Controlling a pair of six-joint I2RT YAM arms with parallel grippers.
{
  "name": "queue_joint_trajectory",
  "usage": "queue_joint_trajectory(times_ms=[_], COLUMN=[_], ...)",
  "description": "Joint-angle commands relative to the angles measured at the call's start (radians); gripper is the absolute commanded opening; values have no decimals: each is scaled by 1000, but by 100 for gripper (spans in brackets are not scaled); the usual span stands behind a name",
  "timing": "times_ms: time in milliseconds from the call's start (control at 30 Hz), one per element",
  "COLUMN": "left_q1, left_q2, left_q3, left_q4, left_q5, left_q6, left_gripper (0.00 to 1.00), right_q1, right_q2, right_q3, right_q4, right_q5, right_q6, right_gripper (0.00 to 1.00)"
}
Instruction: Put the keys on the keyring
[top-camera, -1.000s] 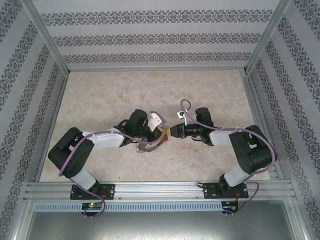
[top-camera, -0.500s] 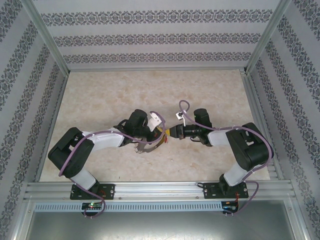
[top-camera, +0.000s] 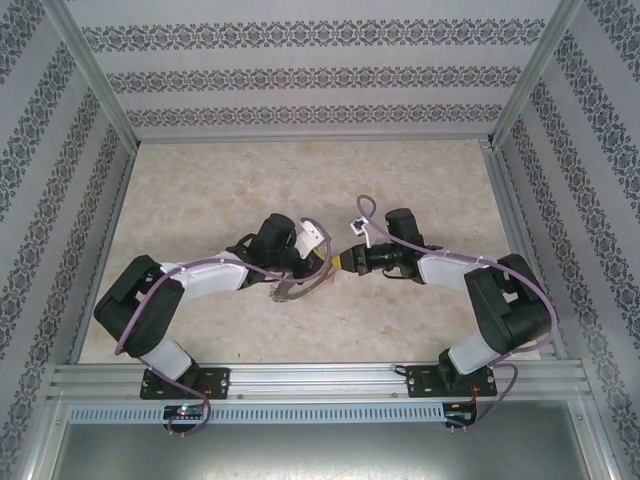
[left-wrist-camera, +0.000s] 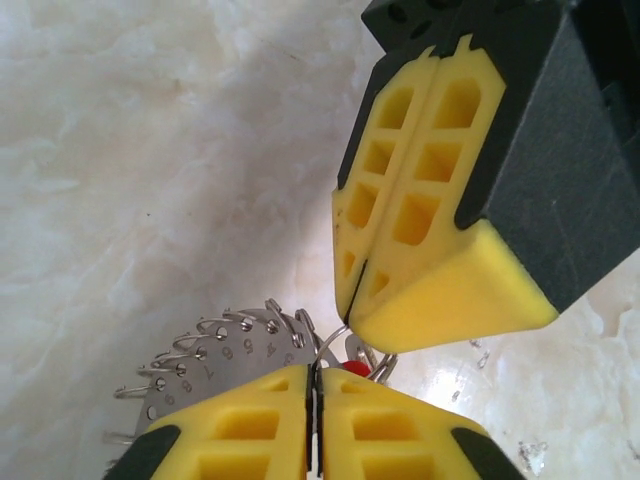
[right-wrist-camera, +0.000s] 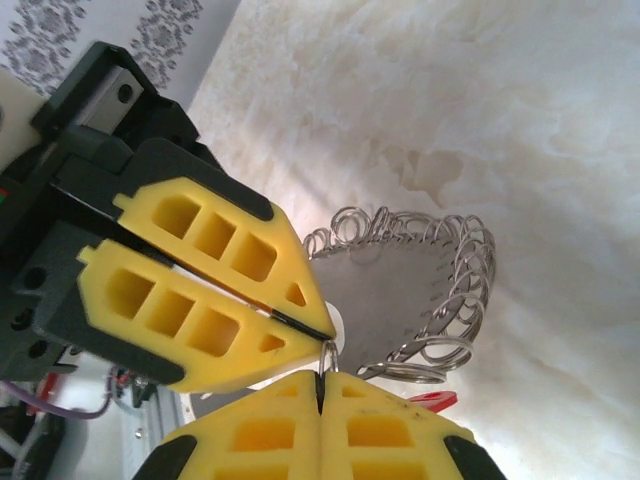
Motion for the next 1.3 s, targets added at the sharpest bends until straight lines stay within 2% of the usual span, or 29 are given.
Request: queue_joint_trajectory(times_ms=[0,167,433,800,1267], left_q1=[18,68,86,89,101], left_q2=[-60,-86,13,105,166], left_q3=[37,56,149,224,267], left_q4=[-99,-180,-262,-277,-324], left_q5=[40,142,270,374,437], left_q6=[66,91,138,158,192], left_gripper=[15,24,26,25,23], right_q1=[26,28,22,-5,-35], right_q2=[-30,-11,32,120,131], right_q3=[105,213,326,398,398], right_q4=[-279,-494,-681,-724,-714], right_q5=[93,122,46,-42,-92], right_q6=[-181,-311,-482,-570,-588], right_gripper=[0,0,0,0,0])
